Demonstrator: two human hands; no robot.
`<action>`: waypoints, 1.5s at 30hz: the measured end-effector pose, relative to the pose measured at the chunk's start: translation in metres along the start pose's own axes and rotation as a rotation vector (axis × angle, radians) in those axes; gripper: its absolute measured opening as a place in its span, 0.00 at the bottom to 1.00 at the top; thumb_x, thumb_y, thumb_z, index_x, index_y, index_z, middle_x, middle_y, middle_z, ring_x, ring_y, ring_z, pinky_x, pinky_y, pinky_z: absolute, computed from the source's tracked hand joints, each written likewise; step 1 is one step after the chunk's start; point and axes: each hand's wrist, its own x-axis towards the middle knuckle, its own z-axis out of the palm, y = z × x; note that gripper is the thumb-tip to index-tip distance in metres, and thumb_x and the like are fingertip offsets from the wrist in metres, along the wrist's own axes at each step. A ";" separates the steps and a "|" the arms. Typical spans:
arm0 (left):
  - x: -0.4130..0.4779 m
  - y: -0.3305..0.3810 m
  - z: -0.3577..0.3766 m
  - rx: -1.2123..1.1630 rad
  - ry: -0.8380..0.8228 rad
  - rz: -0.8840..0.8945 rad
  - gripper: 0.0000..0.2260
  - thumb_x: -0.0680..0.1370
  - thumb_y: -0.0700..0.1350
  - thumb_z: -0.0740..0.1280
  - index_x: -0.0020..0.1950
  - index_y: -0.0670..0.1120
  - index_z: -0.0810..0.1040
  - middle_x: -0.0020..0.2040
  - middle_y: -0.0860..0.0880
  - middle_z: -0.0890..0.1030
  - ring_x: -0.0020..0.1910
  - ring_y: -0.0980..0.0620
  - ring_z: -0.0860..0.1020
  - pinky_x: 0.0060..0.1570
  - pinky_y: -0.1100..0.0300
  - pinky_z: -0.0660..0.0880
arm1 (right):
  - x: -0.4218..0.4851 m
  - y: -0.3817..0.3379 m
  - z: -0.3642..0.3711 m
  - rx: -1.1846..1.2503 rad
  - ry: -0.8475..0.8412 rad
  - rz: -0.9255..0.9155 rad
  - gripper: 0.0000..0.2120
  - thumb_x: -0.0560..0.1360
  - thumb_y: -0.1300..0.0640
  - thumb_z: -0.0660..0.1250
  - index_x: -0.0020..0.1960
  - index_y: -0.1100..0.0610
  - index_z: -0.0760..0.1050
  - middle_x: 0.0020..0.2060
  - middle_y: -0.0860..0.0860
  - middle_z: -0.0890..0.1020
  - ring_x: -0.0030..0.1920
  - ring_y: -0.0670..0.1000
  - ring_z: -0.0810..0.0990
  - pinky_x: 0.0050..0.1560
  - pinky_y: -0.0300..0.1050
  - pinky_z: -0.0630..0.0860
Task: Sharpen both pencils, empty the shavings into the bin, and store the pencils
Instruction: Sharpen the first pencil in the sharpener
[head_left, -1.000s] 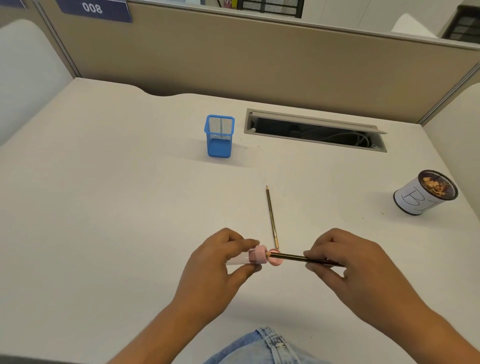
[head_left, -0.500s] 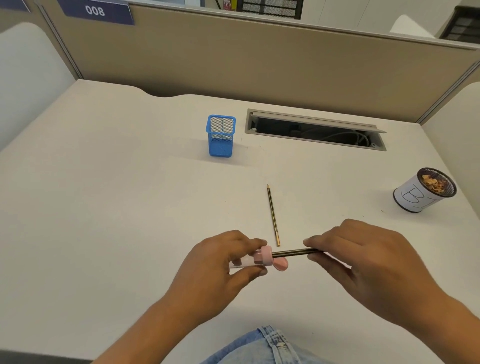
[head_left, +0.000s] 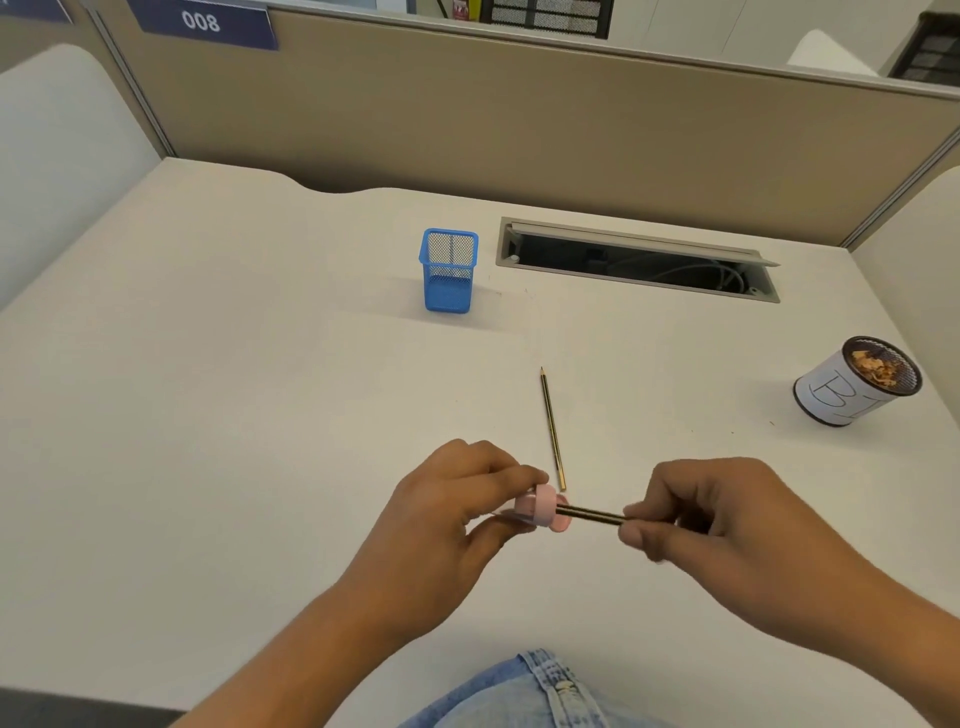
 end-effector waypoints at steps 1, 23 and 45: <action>0.000 -0.001 0.000 0.004 -0.025 0.020 0.13 0.75 0.45 0.71 0.59 0.54 0.80 0.51 0.60 0.79 0.50 0.56 0.77 0.49 0.57 0.76 | 0.001 -0.002 -0.001 0.107 -0.091 0.113 0.08 0.72 0.52 0.75 0.35 0.48 0.80 0.29 0.46 0.83 0.27 0.46 0.71 0.27 0.34 0.66; 0.004 0.012 -0.008 -0.213 -0.026 -0.150 0.09 0.75 0.47 0.72 0.55 0.54 0.82 0.43 0.62 0.77 0.39 0.58 0.73 0.39 0.73 0.68 | 0.011 -0.005 -0.026 -0.746 0.205 -0.669 0.11 0.79 0.47 0.62 0.41 0.50 0.77 0.30 0.46 0.80 0.27 0.53 0.75 0.21 0.47 0.69; 0.017 0.005 -0.013 -0.181 -0.037 -0.124 0.09 0.75 0.48 0.72 0.55 0.54 0.82 0.42 0.61 0.77 0.38 0.57 0.73 0.39 0.73 0.68 | 0.023 -0.008 -0.027 -0.795 0.196 -0.685 0.11 0.79 0.48 0.63 0.41 0.52 0.78 0.31 0.47 0.81 0.28 0.56 0.76 0.22 0.49 0.71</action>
